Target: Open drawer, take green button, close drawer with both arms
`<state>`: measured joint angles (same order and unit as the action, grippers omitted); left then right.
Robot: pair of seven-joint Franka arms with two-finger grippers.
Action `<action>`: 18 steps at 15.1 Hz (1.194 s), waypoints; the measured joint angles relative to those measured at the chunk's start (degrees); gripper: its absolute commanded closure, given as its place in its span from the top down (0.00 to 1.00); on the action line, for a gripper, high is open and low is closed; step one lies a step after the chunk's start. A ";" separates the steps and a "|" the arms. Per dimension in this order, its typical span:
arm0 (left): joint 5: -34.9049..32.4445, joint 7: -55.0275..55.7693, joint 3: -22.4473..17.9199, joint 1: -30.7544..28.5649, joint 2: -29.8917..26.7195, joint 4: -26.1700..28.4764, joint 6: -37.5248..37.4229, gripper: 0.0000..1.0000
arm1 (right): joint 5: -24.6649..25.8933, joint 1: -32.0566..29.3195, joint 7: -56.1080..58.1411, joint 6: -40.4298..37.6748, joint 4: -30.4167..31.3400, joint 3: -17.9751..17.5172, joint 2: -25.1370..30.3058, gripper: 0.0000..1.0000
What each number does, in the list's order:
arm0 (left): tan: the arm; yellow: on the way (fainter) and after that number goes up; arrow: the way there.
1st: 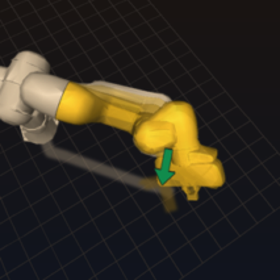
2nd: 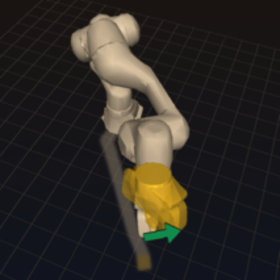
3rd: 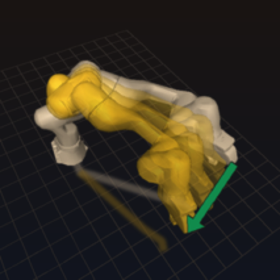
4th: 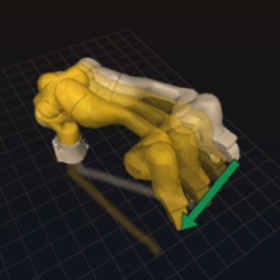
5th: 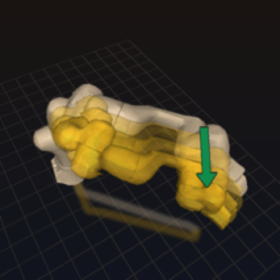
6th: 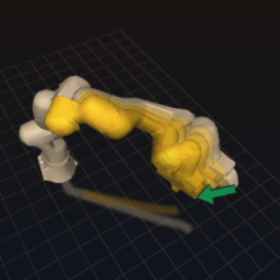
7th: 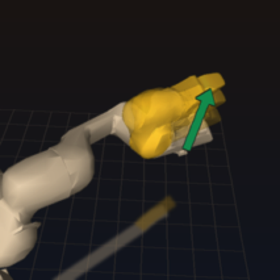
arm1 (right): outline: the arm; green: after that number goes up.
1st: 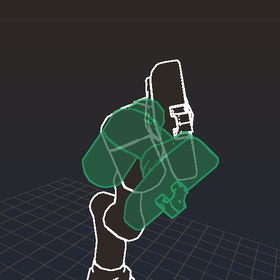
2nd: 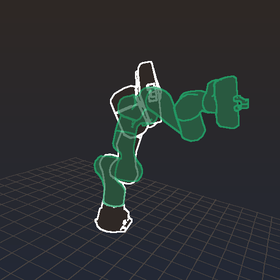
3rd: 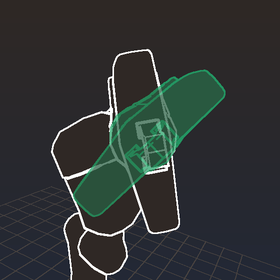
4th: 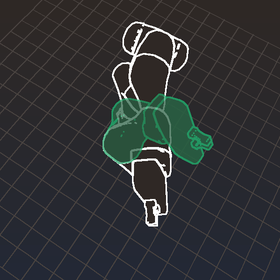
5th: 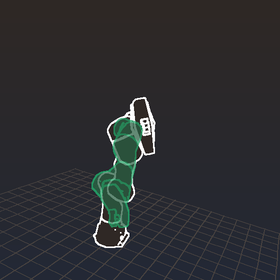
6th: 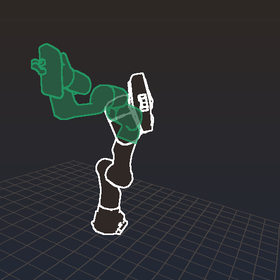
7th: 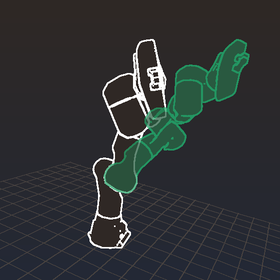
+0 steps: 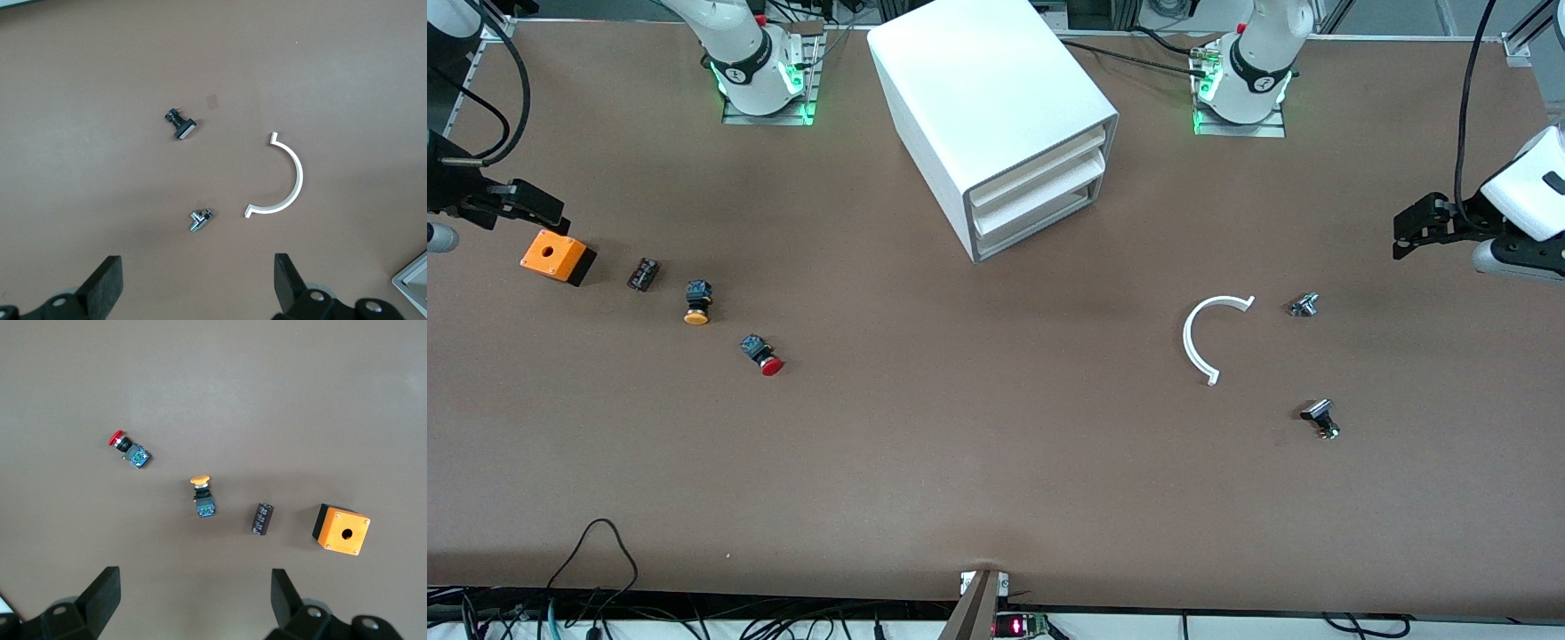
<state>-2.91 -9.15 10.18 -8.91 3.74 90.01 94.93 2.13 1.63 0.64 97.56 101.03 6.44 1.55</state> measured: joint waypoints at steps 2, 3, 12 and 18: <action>0.00 0.00 0.12 0.01 0.00 0.00 0.00 1.00 | 0.00 0.02 0.00 0.01 -0.03 -0.30 -0.63 1.00; 0.00 0.00 0.19 0.01 0.00 0.00 -0.01 1.00 | 0.00 0.02 0.00 0.01 -0.06 -0.40 -0.88 1.00; 5.42 -0.03 1.02 0.83 5.12 0.51 -5.85 1.00 | 0.00 0.00 0.01 0.16 -0.44 -0.37 -1.29 1.00; 13.27 -0.07 3.37 1.75 14.24 0.70 -7.84 1.00 | -0.16 1.30 0.53 -1.80 -0.45 -1.88 -1.69 1.00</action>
<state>10.36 -9.22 13.55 -7.16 17.98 90.71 87.09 1.97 2.93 1.17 95.76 100.57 4.56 -0.13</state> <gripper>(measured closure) 0.000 0.000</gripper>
